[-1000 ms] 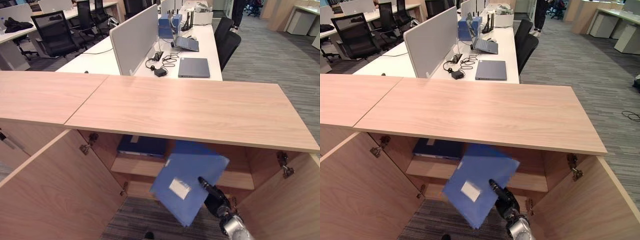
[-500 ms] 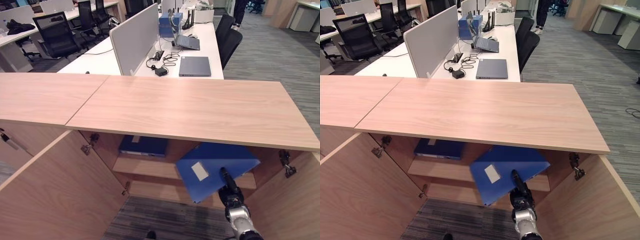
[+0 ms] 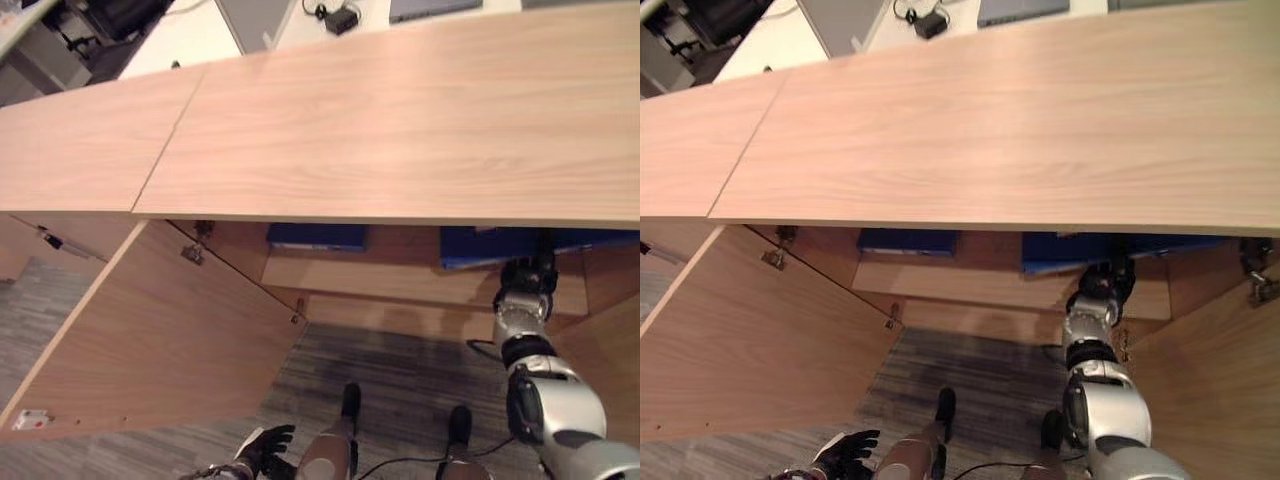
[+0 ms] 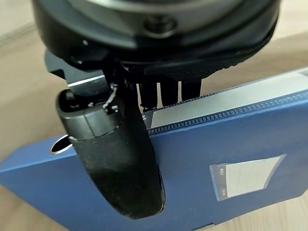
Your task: Put the empty folder in the office cabinet
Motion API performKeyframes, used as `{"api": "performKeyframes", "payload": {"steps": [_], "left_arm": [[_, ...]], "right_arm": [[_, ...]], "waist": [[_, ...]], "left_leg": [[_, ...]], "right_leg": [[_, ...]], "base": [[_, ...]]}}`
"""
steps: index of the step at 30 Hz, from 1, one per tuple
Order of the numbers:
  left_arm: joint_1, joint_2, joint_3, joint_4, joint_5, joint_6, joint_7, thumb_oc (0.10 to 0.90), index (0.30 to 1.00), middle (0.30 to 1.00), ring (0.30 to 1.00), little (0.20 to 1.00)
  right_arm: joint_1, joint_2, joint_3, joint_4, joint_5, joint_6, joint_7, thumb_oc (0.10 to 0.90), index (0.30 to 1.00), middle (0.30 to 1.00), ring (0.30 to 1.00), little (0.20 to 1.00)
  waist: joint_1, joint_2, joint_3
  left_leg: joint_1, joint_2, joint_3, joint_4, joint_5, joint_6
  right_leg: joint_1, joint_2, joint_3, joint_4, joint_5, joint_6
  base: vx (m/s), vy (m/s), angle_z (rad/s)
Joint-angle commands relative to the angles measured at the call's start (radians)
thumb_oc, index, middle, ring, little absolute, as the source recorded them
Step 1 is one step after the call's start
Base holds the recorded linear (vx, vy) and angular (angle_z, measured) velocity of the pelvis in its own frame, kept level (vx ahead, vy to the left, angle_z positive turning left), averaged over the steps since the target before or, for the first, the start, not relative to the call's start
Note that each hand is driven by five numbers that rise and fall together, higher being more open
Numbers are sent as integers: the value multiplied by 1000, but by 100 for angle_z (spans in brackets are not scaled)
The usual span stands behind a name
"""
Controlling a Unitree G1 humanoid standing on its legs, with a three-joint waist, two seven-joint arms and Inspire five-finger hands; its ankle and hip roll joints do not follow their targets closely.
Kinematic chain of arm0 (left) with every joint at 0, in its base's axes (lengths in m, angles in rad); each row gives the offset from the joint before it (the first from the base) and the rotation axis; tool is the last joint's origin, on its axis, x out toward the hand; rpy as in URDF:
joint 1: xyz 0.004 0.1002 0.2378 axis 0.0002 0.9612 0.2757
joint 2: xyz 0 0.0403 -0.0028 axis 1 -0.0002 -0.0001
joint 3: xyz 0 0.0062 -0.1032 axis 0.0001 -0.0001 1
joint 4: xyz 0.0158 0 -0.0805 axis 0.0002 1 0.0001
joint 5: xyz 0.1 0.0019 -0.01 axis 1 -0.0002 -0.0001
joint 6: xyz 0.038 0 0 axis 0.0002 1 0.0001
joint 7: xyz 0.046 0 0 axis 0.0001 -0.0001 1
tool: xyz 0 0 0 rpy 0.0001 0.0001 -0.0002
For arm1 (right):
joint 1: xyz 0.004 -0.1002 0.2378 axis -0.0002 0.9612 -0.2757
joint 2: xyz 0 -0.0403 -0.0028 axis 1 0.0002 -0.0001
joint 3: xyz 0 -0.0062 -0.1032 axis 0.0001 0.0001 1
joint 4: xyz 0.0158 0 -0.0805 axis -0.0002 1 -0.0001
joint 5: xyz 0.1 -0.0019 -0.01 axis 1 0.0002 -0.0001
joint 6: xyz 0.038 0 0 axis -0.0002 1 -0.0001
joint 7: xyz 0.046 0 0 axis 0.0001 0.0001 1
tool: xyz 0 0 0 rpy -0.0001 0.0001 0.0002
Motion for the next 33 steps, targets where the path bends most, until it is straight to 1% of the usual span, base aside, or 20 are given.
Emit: {"api": "performKeyframes", "payload": {"steps": [1, 4, 7, 11, 12, 13, 15, 16, 20, 21, 22, 23, 25, 26, 27, 28, 29, 30, 31, 33], "left_arm": [[-77, 87, -60, -25, -23, -50, 14, 800, 900, 900, 900, 900], [-99, 116, -84, -42, -35, -58, 12, 800, 900, 900, 900, 900], [-121, 151, -107, -54, -36, -64, 6, 800, 900, 900, 900, 900], [-139, 184, -120, -48, -31, -70, 10, 800, 900, 900, 900, 900], [-141, 184, -121, -48, -31, -71, 10, 800, 900, 900, 900, 900], [-155, 198, -117, -21, -51, -77, 27, 800, 900, 900, 900, 900], [-161, 203, -114, -14, -68, -81, 37, 800, 900, 900, 900, 900], [-173, 202, -111, 0, -94, -87, 45, 800, 900, 900, 900, 900], [-190, 201, -114, 22, -105, -89, 61, 800, 900, 900, 900, 900], [-198, 202, -119, 34, -96, -90, 76, 800, 900, 900, 900, 900], [-201, 204, -122, 37, -93, -92, 79, 800, 900, 900, 900, 900], [-203, 205, -122, 34, -98, -92, 83, 800, 900, 900, 900, 900], [-206, 205, -115, 36, -116, -92, 95, 800, 900, 900, 900, 900], [-207, 206, -113, 39, -122, -93, 99, 800, 900, 900, 900, 900], [-213, 206, -109, 43, -121, -95, 109, 800, 900, 900, 900, 900], [-212, 206, -109, 44, -121, -96, 110, 800, 900, 900, 900, 900], [-215, 208, -106, 48, -116, -96, 116, 800, 900, 900, 900, 900], [-215, 208, -105, 54, -111, -95, 123, 800, 900, 900, 900, 900], [-217, 208, -102, 59, -108, -97, 131, 800, 900, 900, 900, 900], [-222, 210, -99, 74, -107, -92, 141, 800, 900, 900, 900, 900]], "right_arm": [[-233, -87, 23, -15, 2, -30, 47, 400, 300, 300, 300, 300], [-329, -153, 52, 17, 15, -30, 42, 400, 300, 300, 300, 300], [-415, -230, 68, 38, 25, -35, 35, 400, 300, 300, 300, 300], [-461, -293, 76, 72, 49, -43, 30, 400, 300, 300, 300, 300], [-464, -295, 77, 75, 50, -42, 31, 400, 300, 300, 300, 300], [-504, -333, 114, 107, 25, -34, 9, 400, 300, 300, 300, 300], [-534, -346, 133, 105, 9, -35, -3, 400, 300, 300, 300, 300], [-570, -370, 162, 115, -15, -37, -24, 400, 300, 300, 300, 300], [-610, -386, 188, 122, -23, -37, -37, 400, 300, 300, 300, 300], [-628, -397, 201, 129, -30, -37, -54, 400, 300, 300, 300, 300], [-630, -396, 201, 132, -28, -39, -58, 400, 300, 300, 300, 300], [-632, -397, 204, 136, -26, -42, -62, 400, 300, 300, 300, 300], [-644, -406, 208, 143, -21, -47, -74, 400, 300, 300, 300, 300], [-647, -402, 210, 145, -23, -50, -83, 425, 338, 338, 338, 338], [-645, -398, 209, 153, -27, -50, -95, 460, 389, 389, 389, 389], [-644, -397, 208, 154, -28, -50, -95, 722, 782, 782, 782, 782], [-644, -395, 207, 162, -30, -50, -106, 800, 900, 900, 900, 900], [-648, -389, 213, 174, -38, -45, -116, 800, 900, 900, 900, 900], [-656, -386, 223, 189, -52, -34, -135, 800, 900, 900, 900, 900], [-663, -380, 229, 227, -82, -9, -172, 800, 900, 900, 900, 900]], "waist": [[35, -66, 51], [53, -55, 82], [68, -36, 112], [76, -28, 112], [77, -29, 108], [85, -26, 108], [85, -22, 112], [88, -24, 115], [90, -26, 112], [87, -37, 106], [89, -38, 113], [87, -42, 111], [84, -51, 112], [83, -52, 115], [76, -59, 110], [78, -56, 116], [75, -62, 109], [75, -63, 114], [70, -71, 108], [67, -78, 112]], "left_leg": [[-52, 2, 28, 41, -37, -42], [-125, -4, 25, 98, -50, -38], [-227, -10, 9, 200, -77, -29], [-342, -34, -9, 325, -135, -32], [-352, -36, -10, 333, -139, -31], [-417, -41, -26, 389, -158, -29], [-446, -44, -29, 416, -164, -29], [-498, -53, -38, 465, -188, -17], [-567, -61, -45, 535, -212, -10], [-602, -66, -55, 596, -264, -8], [-625, -67, -59, 612, -248, -2], [-631, -68, -63, 634, -280, -2], [-660, -74, -71, 671, -299, 0], [-677, -75, -75, 678, -278, 3], [-679, -74, -75, 688, -306, 3], [-687, -74, -77, 684, -282, 5], [-681, -75, -77, 689, -308, 3], [-684, -74, -79, 682, -285, 4], [-672, -73, -78, 684, -311, 2], [-666, -71, -80, 670, -288, 3]], "right_leg": [[41, -73, 42, 85, -195, 62], [-33, -85, 47, 153, -213, 60], [-148, -108, 56, 299, -266, 64], [-280, -135, 68, 484, -343, 63], [-289, -137, 69, 493, -348, 63], [-357, -142, 83, 573, -378, 60], [-394, -145, 89, 613, -386, 60], [-459, -150, 104, 679, -412, 58], [-532, -157, 119, 757, -428, 56], [-564, -161, 133, 814, -477, 51], [-586, -158, 132, 825, -467, 47], [-590, -158, 139, 850, -493, 48], [-616, -158, 142, 883, -508, 47], [-634, -155, 140, 888, -491, 44], [-630, -152, 141, 901, -520, 42], [-640, -151, 138, 899, -499, 40], [-630, -148, 141, 905, -524, 41], [-636, -146, 139, 900, -503, 38], [-623, -143, 139, 902, -524, 37], [-621, -138, 133, 890, -503, 32]], "base": [[-11, 13, -5], [-47, -3, -4], [-17, 3, 5], [44, -4, 19], [134, -19, 31], [61, -18, 31], [34, 5, 19], [0, 0, 0], [40, -17, -1], [44, -38, 4], [141, -75, 7], [13, -38, 8], [25, -42, 2], [31, -51, 9], [-84, -4, 10], [90, -57, 9], [-84, 7, -2], [88, -46, -1], [-90, 2, -3], [-44, -19, -3]]}}
